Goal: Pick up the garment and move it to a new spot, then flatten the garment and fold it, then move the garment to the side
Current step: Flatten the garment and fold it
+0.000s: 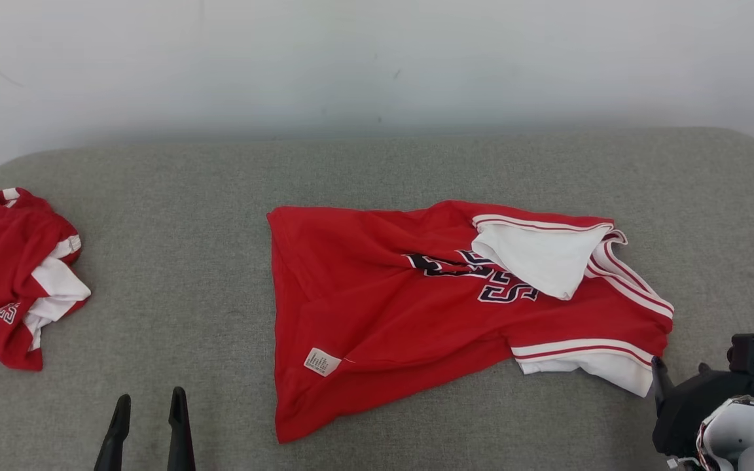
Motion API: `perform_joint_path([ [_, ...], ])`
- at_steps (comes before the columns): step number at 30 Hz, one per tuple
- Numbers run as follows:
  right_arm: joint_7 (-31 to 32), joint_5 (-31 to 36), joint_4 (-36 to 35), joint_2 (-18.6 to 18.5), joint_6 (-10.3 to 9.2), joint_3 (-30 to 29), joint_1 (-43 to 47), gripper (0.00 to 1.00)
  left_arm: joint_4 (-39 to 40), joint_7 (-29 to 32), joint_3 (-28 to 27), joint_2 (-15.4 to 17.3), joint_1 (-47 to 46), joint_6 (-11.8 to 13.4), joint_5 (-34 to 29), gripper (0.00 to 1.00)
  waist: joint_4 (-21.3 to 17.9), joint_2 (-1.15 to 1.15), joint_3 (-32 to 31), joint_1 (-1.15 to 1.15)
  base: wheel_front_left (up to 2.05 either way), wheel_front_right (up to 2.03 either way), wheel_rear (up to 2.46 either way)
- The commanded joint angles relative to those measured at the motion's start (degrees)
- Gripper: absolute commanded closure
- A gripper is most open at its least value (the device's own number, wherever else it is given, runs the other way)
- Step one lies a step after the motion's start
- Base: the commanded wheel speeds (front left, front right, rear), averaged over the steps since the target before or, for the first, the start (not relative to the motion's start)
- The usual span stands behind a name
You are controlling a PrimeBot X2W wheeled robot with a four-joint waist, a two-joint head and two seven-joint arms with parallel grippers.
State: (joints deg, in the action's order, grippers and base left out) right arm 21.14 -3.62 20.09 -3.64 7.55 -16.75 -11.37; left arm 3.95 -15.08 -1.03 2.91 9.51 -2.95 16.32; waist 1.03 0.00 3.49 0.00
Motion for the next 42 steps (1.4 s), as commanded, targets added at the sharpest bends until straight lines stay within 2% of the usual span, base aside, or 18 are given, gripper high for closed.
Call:
perform_joint_path([
  [1, 0.5, 0.2, 0.9, 0.2, -0.13, -0.8, -1.2, 0.0, 0.2, -0.1, 0.0, 0.0, -0.8, 0.2, -0.5, 0.0, 0.2, 0.0, 0.9, 0.0, 0.0, 0.0, 0.0],
  [8, 1.3, 1.9, 7.5, 0.6, -0.13, -4.3, -5.9, 0.0, 0.6, -0.1, 0.1, 0.0, -2.0, -0.3, -1.4, 0.0, 1.4, 0.0, 3.1, 0.0, 0.0, 0.0, 0.0],
  [20, 4.1, 1.5, 17.0, 1.2, -0.12, -3.5, -8.0, 0.0, 0.9, -0.1, 0.8, 0.0, -2.8, 0.1, -1.4, 0.0, 2.7, 0.0, 4.5, 0.0, 0.0, 0.0, 0.0],
  [21, 4.2, 1.3, 17.4, 1.3, -0.11, -3.3, -8.0, 0.22, 1.0, -0.1, 0.8, 0.0, -2.9, 0.2, -1.3, 0.0, 2.7, 0.0, 4.5, 0.0, 0.0, 0.0, 0.0],
  [23, 2.9, 1.0, 17.2, 1.3, 0.01, -2.8, -8.3, 0.94, 1.0, -0.1, 0.9, 0.0, -3.0, 0.3, -1.3, 0.0, 2.8, 0.0, 4.6, 0.0, 0.0, 0.0, 0.0],
  [24, 2.1, 0.9, 16.8, 1.3, 0.0, -2.7, -8.6, 1.0, 1.0, -0.1, 0.9, 0.0, -3.1, 0.4, -1.3, 0.0, 2.8, 0.0, 4.7, 0.0, 0.0, 0.0, 0.0],
  [32, -4.6, -2.1, 8.2, 0.8, -0.01, -0.8, -7.8, 1.0, 0.7, -0.1, 1.5, 0.0, -2.7, 1.1, -0.7, 0.0, 2.3, 0.0, 3.7, 0.0, 0.0, 0.0, 0.0],
  [37, -4.1, -6.6, -0.8, 0.8, -0.01, 1.8, -4.0, 1.0, 0.9, -0.1, 1.6, 0.0, -2.0, 1.5, -0.2, 0.0, 1.3, 0.0, 2.9, 0.0, 0.0, 0.0, 0.0],
  [42, 0.0, -11.5, -11.8, 0.7, 0.0, 3.3, 2.5, 1.0, 1.2, -0.1, 1.7, 0.0, -1.7, 1.8, 0.2, 0.0, 0.1, 0.0, 2.5, 0.0, 0.0, 0.0, 0.0],
])
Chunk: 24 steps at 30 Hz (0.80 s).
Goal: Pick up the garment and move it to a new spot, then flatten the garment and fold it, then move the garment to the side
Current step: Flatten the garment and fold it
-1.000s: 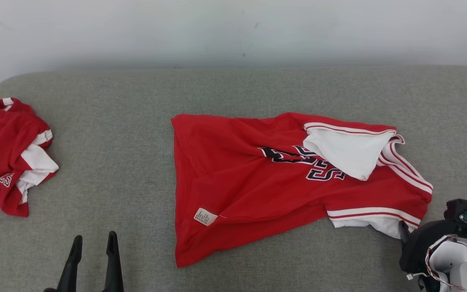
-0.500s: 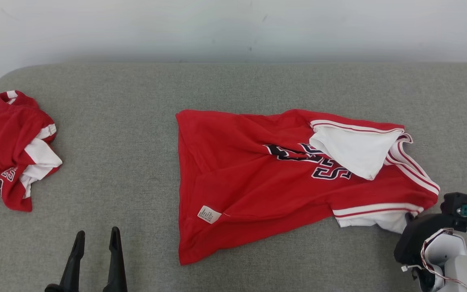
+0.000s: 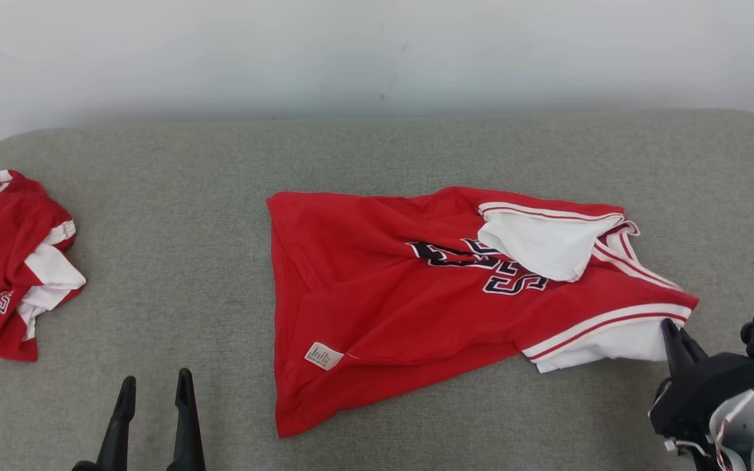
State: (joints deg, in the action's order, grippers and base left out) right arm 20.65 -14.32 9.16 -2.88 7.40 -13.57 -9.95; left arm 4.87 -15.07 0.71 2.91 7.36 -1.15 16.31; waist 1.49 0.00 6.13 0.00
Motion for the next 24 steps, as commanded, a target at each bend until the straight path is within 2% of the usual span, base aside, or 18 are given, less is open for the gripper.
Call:
perform_joint_path([
  [1, 1.6, -1.2, -2.4, 0.0, 0.15, 0.2, 2.3, 1.0, 0.2, -0.1, 0.0, 0.0, 0.4, 0.1, 0.3, 0.0, -0.6, 0.0, -0.2, 0.0, 0.0, 0.0, 0.0],
  [5, 5.2, -2.3, -6.7, 0.0, 0.15, 0.1, 6.0, 1.0, 0.2, -0.1, 0.3, 0.0, 0.4, 0.2, 0.4, 0.0, -1.0, 0.0, -0.4, 0.0, 0.0, 0.0, 0.0],
  [13, 7.7, -5.6, -11.8, 0.0, 0.15, -0.5, 9.6, 1.0, -0.2, -0.1, 0.7, 0.0, 0.4, 0.1, 0.6, 0.0, -1.0, 0.0, -1.2, 0.0, 0.0, 0.0, 0.0],
  [17, 13.0, -11.2, -14.8, 0.0, 0.15, -0.1, 13.1, 1.0, -0.3, -0.1, 0.6, 0.0, 0.6, -0.2, 0.4, 0.0, -0.3, 0.0, -1.7, 0.0, 0.0, 0.0, 0.0],
  [20, 16.7, -13.0, -17.8, 0.0, 0.15, -1.3, 15.8, 1.0, -0.3, -0.1, 0.3, 0.0, 1.0, -0.3, 0.5, 0.0, -0.1, 0.0, -1.9, 0.0, 0.0, 0.0, 0.0],
  [24, 18.9, -16.5, -18.8, 0.0, 0.15, -3.3, 14.3, 1.0, -0.4, -0.1, 0.2, 0.0, 1.2, -0.5, 0.5, 0.0, 0.1, 0.0, -2.1, 0.0, 0.0, 0.0, 0.0],
])
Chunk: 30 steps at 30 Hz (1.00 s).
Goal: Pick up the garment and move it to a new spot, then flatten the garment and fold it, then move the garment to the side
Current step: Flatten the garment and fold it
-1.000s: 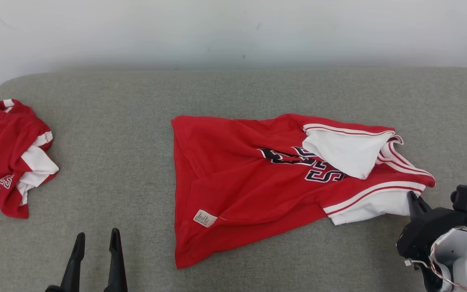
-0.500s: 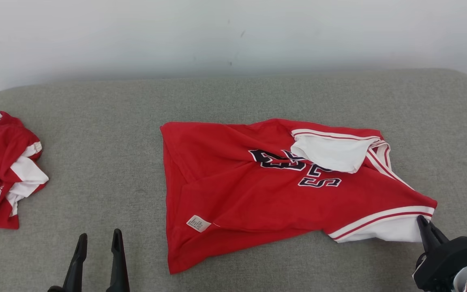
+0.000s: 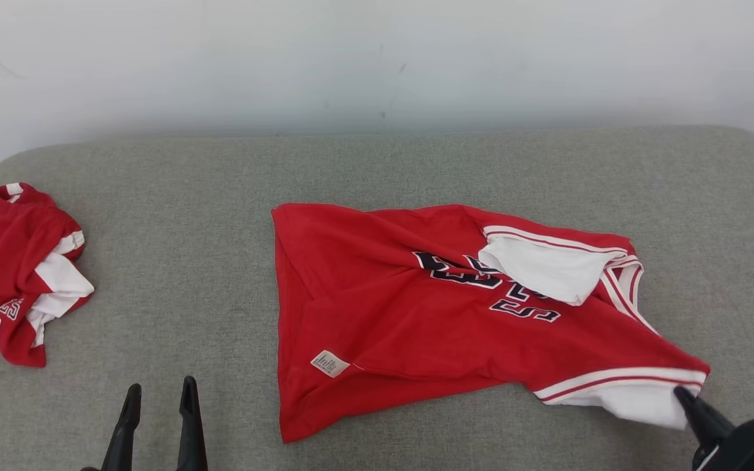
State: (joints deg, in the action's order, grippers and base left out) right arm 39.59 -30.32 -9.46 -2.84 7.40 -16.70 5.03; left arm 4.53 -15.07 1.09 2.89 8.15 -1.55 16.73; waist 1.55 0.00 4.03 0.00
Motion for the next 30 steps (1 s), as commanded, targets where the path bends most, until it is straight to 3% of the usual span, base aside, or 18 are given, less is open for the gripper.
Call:
perform_joint_path([
  [1, 0.2, -0.9, 0.7, -0.1, 0.15, -0.7, -1.9, 1.0, -0.1, -0.1, -0.1, 0.0, 0.4, -0.1, 0.1, 0.0, 0.0, 0.0, 0.0, 0.0, 0.0, 0.0, 0.0],
  [8, 0.4, 4.7, 14.9, -0.1, 0.15, -3.4, -13.9, 1.0, -0.5, -0.1, 0.7, 0.0, -0.5, -0.4, 0.0, 0.0, 0.7, 0.0, 0.2, 0.0, 0.0, 0.0, 0.0],
  [18, -11.3, 14.8, 39.2, 0.0, 0.15, -7.5, -28.9, 1.0, -1.2, -0.1, 1.6, 0.0, -1.4, -0.8, -0.2, 0.0, 3.9, 0.0, 1.6, 0.0, 0.0, 0.0, 0.0],
  [24, -20.9, 20.9, 48.5, -0.1, 0.15, -10.5, -33.9, 1.0, -1.5, -0.1, 1.5, 0.0, -1.9, -1.4, -0.3, 0.0, 5.1, 0.0, 2.4, 0.0, 0.0, 0.0, 0.0],
  [25, -22.2, 21.6, 49.7, -0.1, 0.15, -10.7, -34.6, 0.79, -1.5, -0.1, 1.4, 0.0, -2.1, -1.3, -0.3, 0.0, 5.1, 0.0, 2.5, 0.0, 0.0, 0.0, 0.0],
  [26, -23.3, 22.2, 51.1, 0.0, 0.15, -10.9, -35.3, 0.52, -1.6, -0.1, 1.2, 0.0, -2.2, -1.4, -0.3, 0.0, 5.1, 0.0, 2.7, 0.0, 0.0, 0.0, 0.0],
  [27, -24.2, 22.7, 52.1, -0.1, 0.15, -11.0, -35.9, 0.0, -1.7, -0.1, 1.1, 0.0, -2.3, -1.5, -0.4, 0.0, 5.1, 0.0, 2.8, 0.0, 0.0, 0.0, 0.0],
  [30, -26.4, 24.3, 54.1, -0.1, 0.15, -11.0, -36.9, 0.0, -2.1, -0.1, 0.6, 0.0, -2.9, -1.8, -0.3, 0.0, 4.8, 0.0, 2.9, 0.0, 0.0, 0.0, 0.0],
])
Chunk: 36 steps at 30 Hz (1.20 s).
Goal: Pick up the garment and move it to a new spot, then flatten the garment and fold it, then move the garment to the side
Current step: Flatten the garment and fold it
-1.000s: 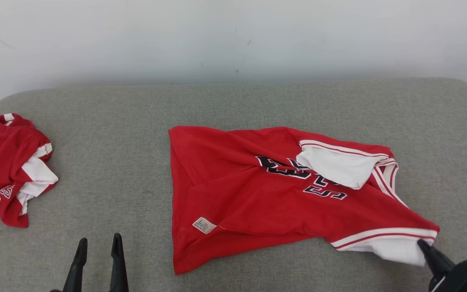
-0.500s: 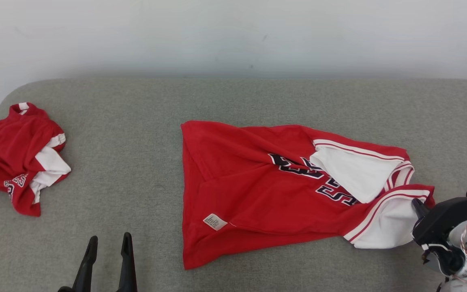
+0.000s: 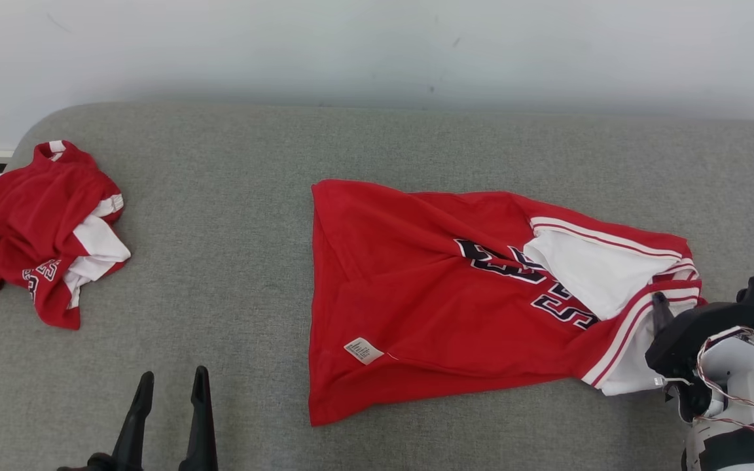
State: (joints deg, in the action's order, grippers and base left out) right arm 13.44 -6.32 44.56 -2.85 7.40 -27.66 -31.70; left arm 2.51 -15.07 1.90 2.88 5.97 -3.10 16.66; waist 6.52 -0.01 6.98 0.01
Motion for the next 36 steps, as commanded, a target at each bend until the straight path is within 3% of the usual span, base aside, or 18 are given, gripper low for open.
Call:
perform_joint_path([
  [1, -1.0, 1.0, 0.3, -0.2, 0.15, 0.2, -0.3, 0.0, -0.2, -0.1, -0.4, 0.0, -0.8, -0.3, -0.1, 0.0, -0.3, 0.01, -0.1, -0.01, 0.0, 0.0, 0.0],
  [8, -8.2, 4.3, -3.4, -2.0, 0.15, 4.3, 2.9, 0.0, -0.7, -0.1, -1.7, 0.0, -0.4, -0.2, 0.4, 0.0, -1.9, 0.01, -1.5, -0.01, 0.0, 0.0, 0.0],
  [21, -22.3, 2.9, -21.3, -2.3, 0.15, 18.4, 19.9, 0.0, -0.9, -0.1, -4.1, 0.0, 2.9, -0.3, 0.5, 0.0, -5.6, 0.01, -5.7, -0.01, 0.0, 0.0, 0.0],
  [27, -24.9, 3.0, -27.4, -1.6, 0.15, 22.0, 27.1, 0.0, -1.0, -0.1, -4.2, 0.0, 4.1, -0.1, 0.2, 0.0, -6.1, 0.01, -7.3, -0.01, 0.0, 0.0, 0.0],
  [36, -27.1, 3.0, -30.7, -1.1, 0.12, 26.4, 34.1, 0.0, -4.0, -0.1, -5.1, 0.0, 5.6, -0.5, -1.3, 0.0, -6.4, 0.01, -9.9, -0.01, 0.0, 0.0, 0.0],
])
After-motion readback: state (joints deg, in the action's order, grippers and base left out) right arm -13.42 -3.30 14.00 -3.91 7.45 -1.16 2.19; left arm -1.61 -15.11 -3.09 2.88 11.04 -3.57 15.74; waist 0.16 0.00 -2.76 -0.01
